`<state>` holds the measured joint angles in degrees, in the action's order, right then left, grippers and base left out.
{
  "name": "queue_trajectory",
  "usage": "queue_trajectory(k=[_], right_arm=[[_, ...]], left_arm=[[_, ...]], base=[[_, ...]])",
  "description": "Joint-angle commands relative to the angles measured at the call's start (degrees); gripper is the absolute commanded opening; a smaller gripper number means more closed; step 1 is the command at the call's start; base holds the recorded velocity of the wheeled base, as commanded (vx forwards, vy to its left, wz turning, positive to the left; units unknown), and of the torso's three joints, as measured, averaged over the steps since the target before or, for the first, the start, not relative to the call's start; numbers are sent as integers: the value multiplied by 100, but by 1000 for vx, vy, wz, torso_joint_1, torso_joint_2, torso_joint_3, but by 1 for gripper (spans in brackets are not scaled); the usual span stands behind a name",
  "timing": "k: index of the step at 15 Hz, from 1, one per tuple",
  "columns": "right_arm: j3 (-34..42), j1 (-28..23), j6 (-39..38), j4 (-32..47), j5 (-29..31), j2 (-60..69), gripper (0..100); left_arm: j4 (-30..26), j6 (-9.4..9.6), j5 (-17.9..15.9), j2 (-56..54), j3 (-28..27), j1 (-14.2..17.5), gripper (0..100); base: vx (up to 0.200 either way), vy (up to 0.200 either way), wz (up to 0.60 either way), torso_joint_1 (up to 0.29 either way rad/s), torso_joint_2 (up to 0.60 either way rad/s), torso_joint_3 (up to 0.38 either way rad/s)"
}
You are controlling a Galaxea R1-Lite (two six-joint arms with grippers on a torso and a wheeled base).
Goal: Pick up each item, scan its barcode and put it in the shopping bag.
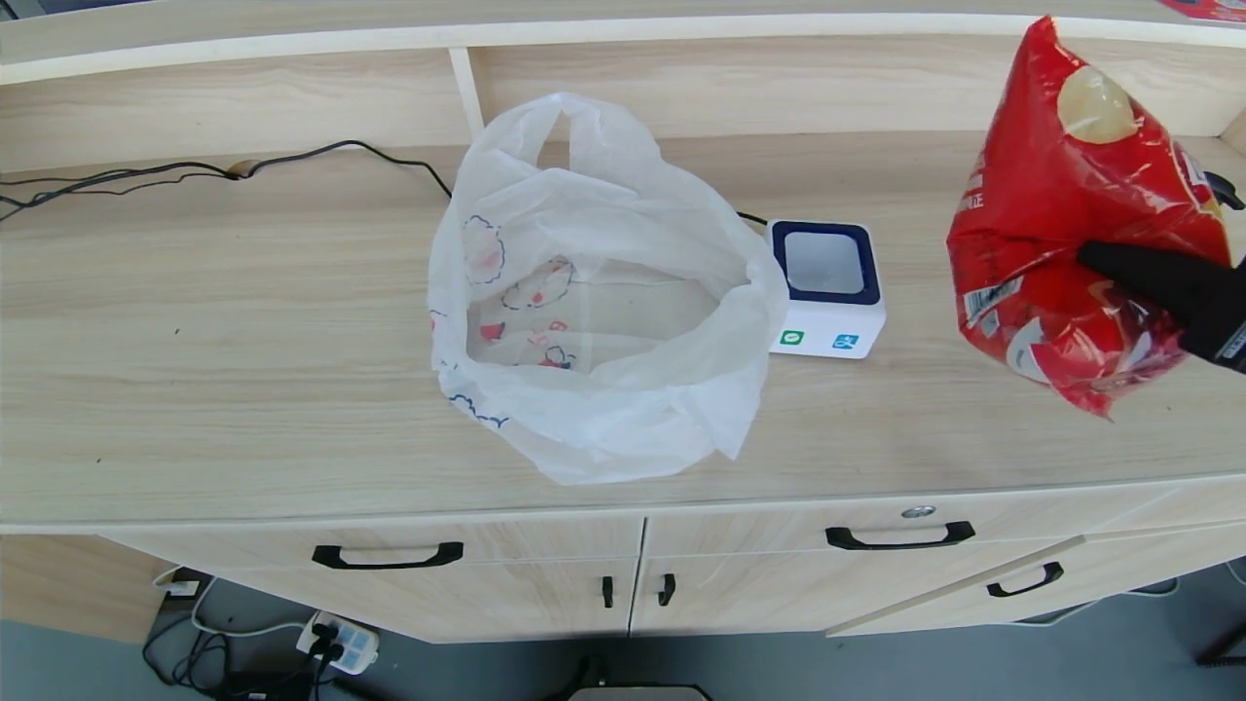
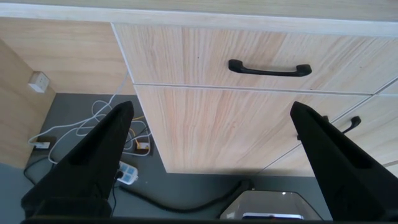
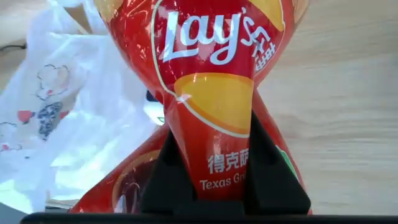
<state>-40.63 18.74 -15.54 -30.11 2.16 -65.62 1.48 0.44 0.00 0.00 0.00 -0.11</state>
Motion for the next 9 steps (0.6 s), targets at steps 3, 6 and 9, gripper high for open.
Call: queue_trajectory(k=[3,6,9], right_arm=[[785,1194,-476,-839,-93,190,0],[679,1563,-968,-1085,-541,120,0],[337,2134,-1452,-1111,-602,-38,0]], left_arm=[[2,0,0,9,0,2,100],[2,0,0,9,0,2,100],[2,0,0,9,0,2,100]], base=[[0,0,0,0,0,0],[0,0,0,0,0,0],[0,0,0,0,0,0]])
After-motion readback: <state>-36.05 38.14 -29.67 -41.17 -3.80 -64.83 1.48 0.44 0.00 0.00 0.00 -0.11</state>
